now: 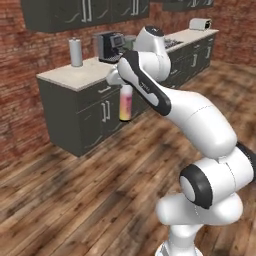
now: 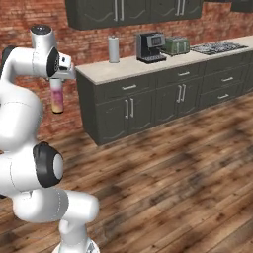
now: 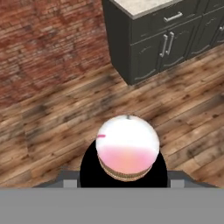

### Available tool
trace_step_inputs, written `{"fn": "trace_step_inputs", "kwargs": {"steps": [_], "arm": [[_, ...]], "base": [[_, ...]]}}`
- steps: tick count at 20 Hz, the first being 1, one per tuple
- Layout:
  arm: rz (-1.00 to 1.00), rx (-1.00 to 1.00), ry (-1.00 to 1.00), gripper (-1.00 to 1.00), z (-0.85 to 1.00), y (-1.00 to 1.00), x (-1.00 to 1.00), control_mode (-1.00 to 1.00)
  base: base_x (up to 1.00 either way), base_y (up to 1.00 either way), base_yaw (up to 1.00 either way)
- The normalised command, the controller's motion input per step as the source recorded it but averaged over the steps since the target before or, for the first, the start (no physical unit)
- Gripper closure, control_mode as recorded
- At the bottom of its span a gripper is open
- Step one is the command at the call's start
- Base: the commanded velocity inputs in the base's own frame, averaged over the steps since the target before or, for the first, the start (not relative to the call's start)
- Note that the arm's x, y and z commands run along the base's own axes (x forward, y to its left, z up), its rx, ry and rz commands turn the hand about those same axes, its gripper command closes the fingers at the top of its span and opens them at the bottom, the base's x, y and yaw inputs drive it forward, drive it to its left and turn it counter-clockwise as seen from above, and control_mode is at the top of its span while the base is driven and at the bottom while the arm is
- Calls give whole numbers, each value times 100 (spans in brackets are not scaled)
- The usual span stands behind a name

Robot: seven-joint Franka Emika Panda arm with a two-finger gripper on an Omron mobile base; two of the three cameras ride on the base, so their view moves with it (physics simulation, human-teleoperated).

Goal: Place the large bottle from the dining counter next to the other large bottle outside the sink, and place the small bottle from the dining counter next to the other small bottle inside the sink.

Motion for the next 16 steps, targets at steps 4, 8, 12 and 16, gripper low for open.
{"fn": "trace_step_inputs", "kwargs": {"steps": [4, 8, 12, 16], "arm": [[0, 0, 0, 100, 0, 0, 0, 100], [0, 0, 0, 100, 0, 0, 0, 100], [0, 0, 0, 100, 0, 0, 0, 100], [0, 0, 0, 100, 0, 0, 0, 100]], "base": [[100, 3, -2], [84, 0, -9], [37, 0, -18], [3, 0, -24]]}}
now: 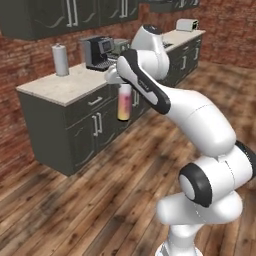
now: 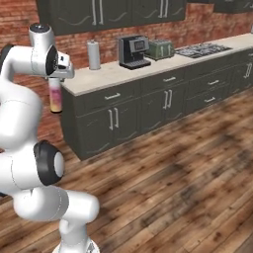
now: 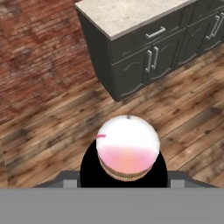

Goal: Place the large bottle from the dining counter next to the other large bottle outside the sink, and place the small bottle from the dining counter next to the other small bottle inside the sink.

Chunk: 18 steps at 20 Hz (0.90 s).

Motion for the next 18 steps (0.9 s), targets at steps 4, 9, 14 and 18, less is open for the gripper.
{"fn": "trace_step_inputs", "kwargs": {"steps": [4, 9, 14, 18], "arm": [[0, 0, 0, 100, 0, 0, 0, 100], [0, 0, 0, 100, 0, 0, 0, 100], [0, 0, 0, 100, 0, 0, 0, 100], [0, 0, 0, 100, 0, 0, 0, 100]], "base": [[0, 0, -25], [0, 0, -25], [0, 0, -25], [0, 0, -25]]}}
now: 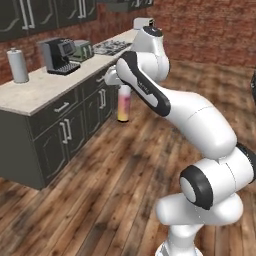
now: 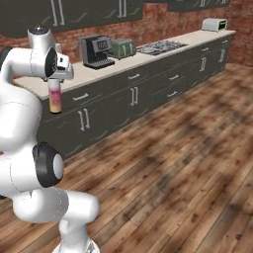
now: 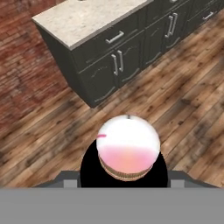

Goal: Place the large bottle from the dining counter next to the other large bottle outside the sink, and place the small bottle from the dining counter next to the other small bottle inside the sink.

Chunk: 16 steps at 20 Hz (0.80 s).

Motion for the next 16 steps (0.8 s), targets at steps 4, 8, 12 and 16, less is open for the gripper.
{"fn": "trace_step_inputs", "kwargs": {"steps": [4, 8, 12, 16], "arm": [[0, 0, 0, 100, 0, 0, 0, 100], [0, 0, 0, 100, 0, 0, 0, 100], [0, 0, 0, 100, 0, 0, 0, 100], [0, 0, 0, 100, 0, 0, 0, 100]], "base": [[0, 0, -25], [0, 0, -25], [0, 0, -25], [0, 0, -25]]}}
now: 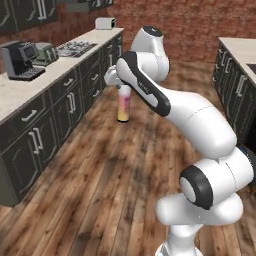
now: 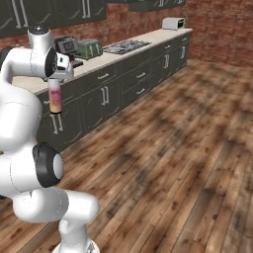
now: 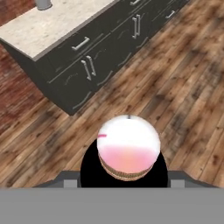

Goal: Place the large bottle from the dining counter next to the other large bottle outside the sink, and place the small bottle from the dining counter next to the other small bottle inside the sink.

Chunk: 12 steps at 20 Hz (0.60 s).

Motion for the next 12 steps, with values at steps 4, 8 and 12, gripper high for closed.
{"fn": "trace_step_inputs", "kwargs": {"steps": [4, 8, 12], "arm": [[0, 0, 0, 100, 0, 0, 0, 100], [0, 0, 0, 100, 0, 0, 0, 100], [0, 0, 0, 100, 0, 0, 0, 100]], "base": [[0, 0, -25], [0, 0, -25], [0, 0, -25]]}}
